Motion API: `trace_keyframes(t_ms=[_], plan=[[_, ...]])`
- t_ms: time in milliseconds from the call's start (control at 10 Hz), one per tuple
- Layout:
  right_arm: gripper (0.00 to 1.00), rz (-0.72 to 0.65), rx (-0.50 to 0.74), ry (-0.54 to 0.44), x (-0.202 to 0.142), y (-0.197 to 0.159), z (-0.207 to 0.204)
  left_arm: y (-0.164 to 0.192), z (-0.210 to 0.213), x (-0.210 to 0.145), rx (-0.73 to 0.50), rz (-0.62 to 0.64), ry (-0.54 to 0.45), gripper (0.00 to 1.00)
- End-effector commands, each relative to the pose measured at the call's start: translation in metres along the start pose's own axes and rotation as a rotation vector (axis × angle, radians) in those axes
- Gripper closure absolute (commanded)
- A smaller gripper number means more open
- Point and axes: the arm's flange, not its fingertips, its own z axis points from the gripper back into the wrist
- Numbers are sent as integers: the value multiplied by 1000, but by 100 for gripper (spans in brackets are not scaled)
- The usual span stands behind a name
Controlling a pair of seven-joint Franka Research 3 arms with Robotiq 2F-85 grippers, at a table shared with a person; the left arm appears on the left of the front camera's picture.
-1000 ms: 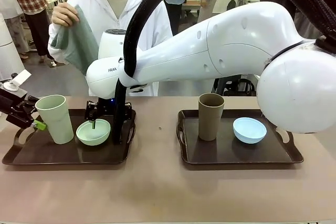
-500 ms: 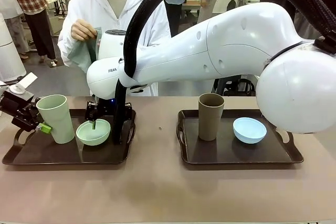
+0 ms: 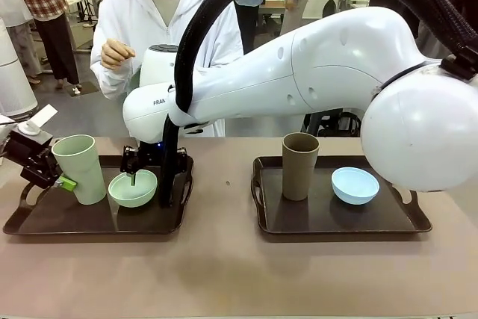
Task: Set up a tray with a mat and arrange the tableware.
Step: Pick up the Picnic Bowl and Reusable plastic cup from the Handle tray in front of the human's position and hold them in the air.
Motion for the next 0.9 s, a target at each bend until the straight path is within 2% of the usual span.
trace_keyframes(t_ms=[0,100,200,300,400,500,700,800], plan=[[0,-29,6,13,3,4,-6,0,1,3,-24,-4,11,0],[55,-22,1,15,4,3,-7,1,2,1,-27,-4,18,0],[55,-24,1,18,5,1,-9,1,6,0,-30,-1,27,2],[100,-26,1,22,6,-1,-11,0,10,-1,-31,-1,31,3],[60,-27,3,23,6,-1,-12,0,17,-9,-36,-9,31,25],[100,-25,1,24,6,-1,-13,-2,23,-13,-36,-14,36,49],[100,-22,-1,18,7,0,-13,-3,32,-15,-38,-14,39,95],[100,-23,-4,14,9,0,-14,-4,29,-8,-38,-15,40,100]])
